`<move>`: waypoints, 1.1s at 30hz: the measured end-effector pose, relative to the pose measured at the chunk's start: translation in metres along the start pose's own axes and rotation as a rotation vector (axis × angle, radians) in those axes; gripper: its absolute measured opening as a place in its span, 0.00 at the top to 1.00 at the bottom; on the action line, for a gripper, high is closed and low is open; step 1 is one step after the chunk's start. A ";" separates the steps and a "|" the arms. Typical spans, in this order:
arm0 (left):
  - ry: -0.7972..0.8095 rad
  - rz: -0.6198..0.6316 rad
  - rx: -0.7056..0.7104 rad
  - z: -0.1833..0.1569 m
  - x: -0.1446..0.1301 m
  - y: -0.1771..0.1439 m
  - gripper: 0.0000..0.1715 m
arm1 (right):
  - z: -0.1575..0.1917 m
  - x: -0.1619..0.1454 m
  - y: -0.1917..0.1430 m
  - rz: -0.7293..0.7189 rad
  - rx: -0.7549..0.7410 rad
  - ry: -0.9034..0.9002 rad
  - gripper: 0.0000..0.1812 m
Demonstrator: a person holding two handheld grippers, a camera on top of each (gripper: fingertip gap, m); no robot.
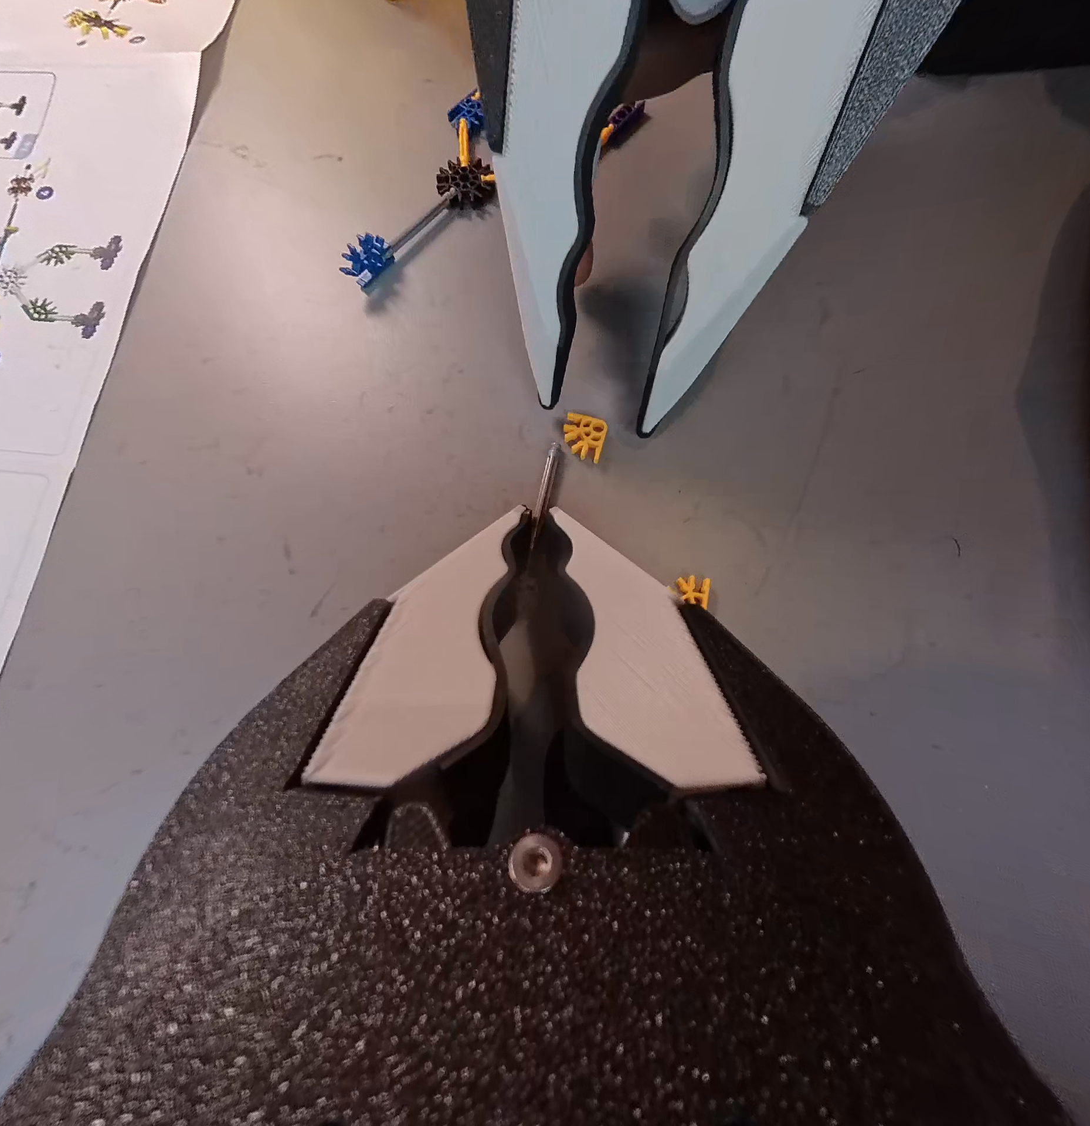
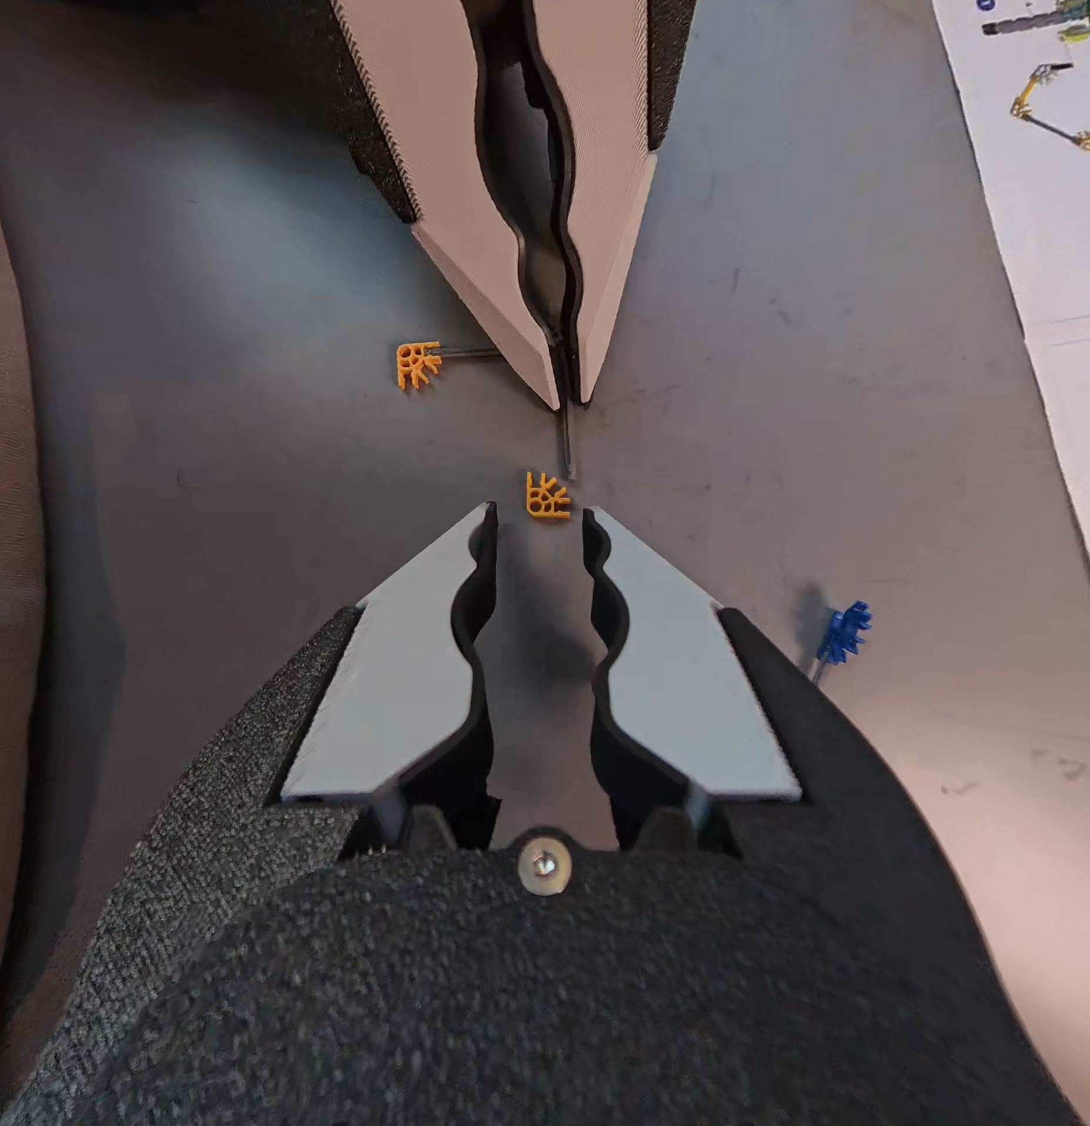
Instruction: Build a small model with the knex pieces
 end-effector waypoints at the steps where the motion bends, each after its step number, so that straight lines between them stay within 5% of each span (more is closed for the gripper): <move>1: 0.006 0.000 -0.002 0.000 0.000 0.000 0.98 | -0.001 0.001 0.002 0.007 -0.009 0.001 0.85; 6: 0.024 -0.013 -0.029 -0.002 -0.003 -0.002 0.98 | -0.003 0.002 0.004 0.028 0.031 0.005 0.93; 33: 0.078 -0.019 -0.067 -0.007 -0.002 0.000 0.98 | -0.005 0.016 -0.002 0.029 0.050 -0.092 0.95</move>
Point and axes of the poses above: each gripper's, where its closed fingertips meet, y out along the fingers, x out of its top, z = x × y across the jaws, the point moved 7 cm from there along -y, back along the fingers, and after that the axes turned 15 degrees about z, right-handed, at the moved point
